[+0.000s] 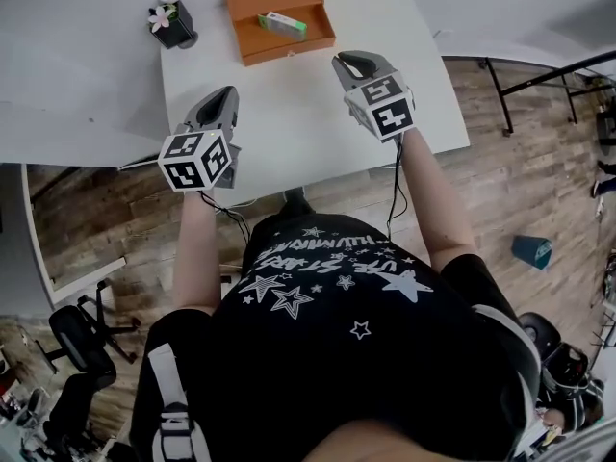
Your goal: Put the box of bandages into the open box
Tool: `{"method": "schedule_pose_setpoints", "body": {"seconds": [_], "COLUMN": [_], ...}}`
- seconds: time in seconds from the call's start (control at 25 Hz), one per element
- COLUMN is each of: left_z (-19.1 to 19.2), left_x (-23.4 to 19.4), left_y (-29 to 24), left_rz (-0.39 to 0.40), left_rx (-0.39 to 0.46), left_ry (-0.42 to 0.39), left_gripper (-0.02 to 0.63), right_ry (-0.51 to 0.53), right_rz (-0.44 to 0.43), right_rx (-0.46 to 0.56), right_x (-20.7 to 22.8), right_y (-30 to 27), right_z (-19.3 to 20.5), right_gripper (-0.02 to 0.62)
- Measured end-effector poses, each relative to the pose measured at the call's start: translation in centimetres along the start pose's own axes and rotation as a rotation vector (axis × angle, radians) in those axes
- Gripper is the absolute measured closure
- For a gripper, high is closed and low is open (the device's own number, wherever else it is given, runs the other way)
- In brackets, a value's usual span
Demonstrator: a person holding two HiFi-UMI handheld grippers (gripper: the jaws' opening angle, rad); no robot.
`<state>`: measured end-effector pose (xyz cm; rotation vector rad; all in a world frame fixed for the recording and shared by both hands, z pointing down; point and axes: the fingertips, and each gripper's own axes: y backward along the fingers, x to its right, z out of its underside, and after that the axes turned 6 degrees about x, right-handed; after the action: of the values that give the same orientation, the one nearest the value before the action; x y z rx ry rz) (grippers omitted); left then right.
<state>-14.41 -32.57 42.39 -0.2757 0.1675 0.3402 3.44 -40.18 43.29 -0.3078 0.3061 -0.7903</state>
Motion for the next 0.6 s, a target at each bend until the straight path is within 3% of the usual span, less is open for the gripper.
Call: {"method": "schedule_pose_setpoints", "body": {"seconds": [0.6], "left_z": [3.6], "left_x": [8.5], "left_y": [7.6], "left_rz": [0.022], "left_rx": [0.02], "left_ry": [-0.016], "left_gripper": [0.586], "right_ry": [-0.03], "right_rz": [0.068], "right_rx": [0.014], "right_x": [-4.0], "right_y": [12.6], "right_z": [4.2], "right_gripper": [0.537]}}
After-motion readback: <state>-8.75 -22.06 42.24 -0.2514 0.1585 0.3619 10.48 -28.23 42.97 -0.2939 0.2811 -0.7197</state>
